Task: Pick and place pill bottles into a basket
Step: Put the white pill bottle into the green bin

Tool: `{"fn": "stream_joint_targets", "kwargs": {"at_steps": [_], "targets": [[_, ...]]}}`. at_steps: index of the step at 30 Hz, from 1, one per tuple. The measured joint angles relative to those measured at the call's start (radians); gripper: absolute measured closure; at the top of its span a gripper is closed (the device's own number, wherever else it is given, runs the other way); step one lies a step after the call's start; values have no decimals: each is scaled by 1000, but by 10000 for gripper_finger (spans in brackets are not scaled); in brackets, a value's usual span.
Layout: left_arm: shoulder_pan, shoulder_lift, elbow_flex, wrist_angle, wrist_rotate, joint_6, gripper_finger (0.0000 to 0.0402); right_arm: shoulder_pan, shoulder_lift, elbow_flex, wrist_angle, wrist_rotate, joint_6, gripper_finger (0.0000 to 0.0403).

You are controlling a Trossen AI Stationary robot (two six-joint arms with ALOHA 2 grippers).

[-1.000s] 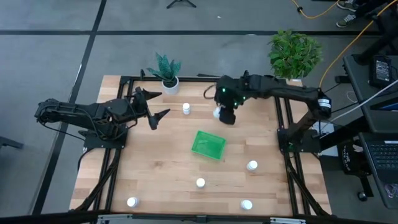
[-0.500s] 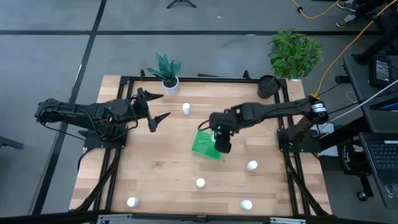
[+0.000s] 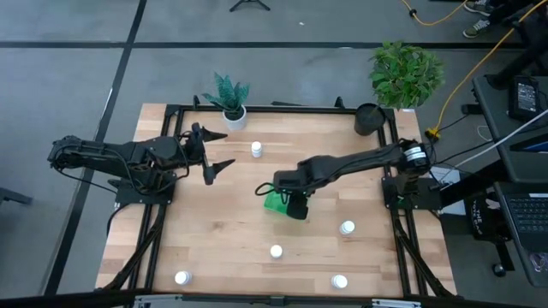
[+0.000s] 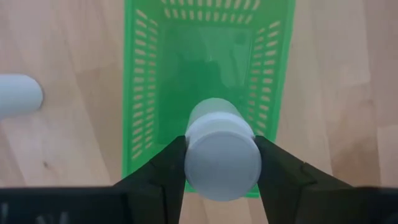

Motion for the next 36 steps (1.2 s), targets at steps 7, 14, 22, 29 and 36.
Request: {"fn": "stream_joint_targets", "kwargs": {"at_steps": [7, 14, 22, 29, 36], "targets": [[0, 0, 0, -4, 0, 0, 2, 0, 12, -9, 2, 13, -13, 250], [0, 0, 0, -4, 0, 0, 2, 0, 8, -116, 43, 13, 9, 249], [0, 0, 0, -4, -1, 0, 2, 0, 2, -131, 94, 13, 13, 249], [0, 0, 0, -4, -1, 0, 2, -1, 2, -131, 95, 44, 1, 248], [0, 0, 0, -4, -1, 0, 2, 0, 1, -131, 83, 45, 1, 248]]}}
